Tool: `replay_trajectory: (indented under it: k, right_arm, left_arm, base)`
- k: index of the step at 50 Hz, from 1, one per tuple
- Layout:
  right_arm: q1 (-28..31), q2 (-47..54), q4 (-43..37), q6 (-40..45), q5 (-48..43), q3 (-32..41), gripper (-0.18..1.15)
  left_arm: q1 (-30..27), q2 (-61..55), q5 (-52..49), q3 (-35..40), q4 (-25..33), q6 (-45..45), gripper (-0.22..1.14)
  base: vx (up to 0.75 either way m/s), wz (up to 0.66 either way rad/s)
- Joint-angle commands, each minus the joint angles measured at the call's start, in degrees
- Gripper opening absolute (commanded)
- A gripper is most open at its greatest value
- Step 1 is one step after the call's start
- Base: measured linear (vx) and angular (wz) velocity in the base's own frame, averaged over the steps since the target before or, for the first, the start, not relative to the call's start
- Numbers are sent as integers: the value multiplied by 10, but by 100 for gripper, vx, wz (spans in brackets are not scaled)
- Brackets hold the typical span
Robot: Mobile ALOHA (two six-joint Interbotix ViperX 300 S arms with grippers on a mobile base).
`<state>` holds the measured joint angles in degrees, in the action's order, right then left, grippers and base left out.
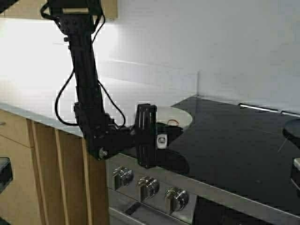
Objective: Wash the pan
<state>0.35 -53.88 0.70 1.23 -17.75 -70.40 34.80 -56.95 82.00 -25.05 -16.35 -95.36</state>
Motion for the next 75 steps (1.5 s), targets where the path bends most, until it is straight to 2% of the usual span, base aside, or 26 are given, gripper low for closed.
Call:
replay_trajectory:
  k: [1, 16, 33, 75]
  right_arm:
    - [0, 16, 1, -3, -3, 11, 6]
    - [0, 21, 0, -3, -3, 10, 6]
    - [0, -2, 0, 0, -3, 8, 6]
    - [0, -6, 1, -4, -2, 2, 6]
  left_arm:
    - [1, 60, 13, -28, 2, 9, 2]
    - [1, 95, 58, -94, 3, 22, 2]
    - [1, 124, 73, -148, 2, 24, 2]
    - [-1, 134, 99, -161, -1, 25, 2]
  base:
    - [-1, 6]
    - [0, 24]
    - [3, 53]
    - [5, 58]
